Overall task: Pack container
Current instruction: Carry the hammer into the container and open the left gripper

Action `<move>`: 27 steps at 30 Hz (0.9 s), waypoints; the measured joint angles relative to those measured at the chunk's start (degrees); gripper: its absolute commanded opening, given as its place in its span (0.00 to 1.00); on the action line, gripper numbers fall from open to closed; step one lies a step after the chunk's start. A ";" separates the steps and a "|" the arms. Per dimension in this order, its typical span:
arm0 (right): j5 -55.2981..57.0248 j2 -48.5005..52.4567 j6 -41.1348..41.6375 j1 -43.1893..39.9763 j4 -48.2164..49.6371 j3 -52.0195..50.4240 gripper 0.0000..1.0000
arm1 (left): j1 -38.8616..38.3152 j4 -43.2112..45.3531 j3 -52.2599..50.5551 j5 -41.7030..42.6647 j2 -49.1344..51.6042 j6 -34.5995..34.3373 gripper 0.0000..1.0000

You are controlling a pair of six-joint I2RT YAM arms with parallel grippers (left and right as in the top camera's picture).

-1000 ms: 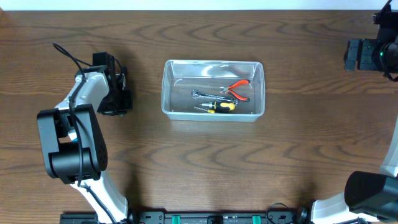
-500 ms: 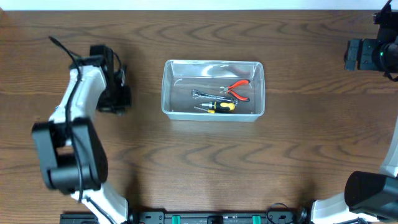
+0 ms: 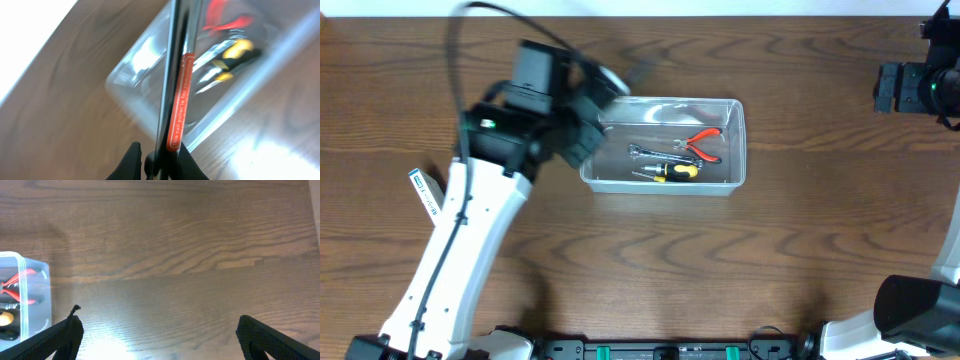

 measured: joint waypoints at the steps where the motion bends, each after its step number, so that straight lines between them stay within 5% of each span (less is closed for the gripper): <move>1: 0.00 0.00 0.00 0.00 -0.02 0.00 0.99 | -1.38 0.46 0.00 1.40 0.50 3.13 0.06; 7: 0.00 0.00 0.00 0.00 0.00 -0.02 0.99 | -4.13 4.35 0.00 4.87 6.95 12.57 0.06; 18: -0.76 0.00 0.00 0.00 0.00 -0.04 0.99 | -2.12 7.28 0.00 4.85 25.55 15.45 0.07; 23: -1.46 0.00 0.00 0.00 0.02 -0.04 0.99 | -2.05 7.30 -0.02 4.87 29.29 15.58 0.17; 27: -1.51 0.00 0.02 0.00 0.02 -0.04 0.99 | -2.05 7.30 -0.02 4.83 29.94 15.37 0.35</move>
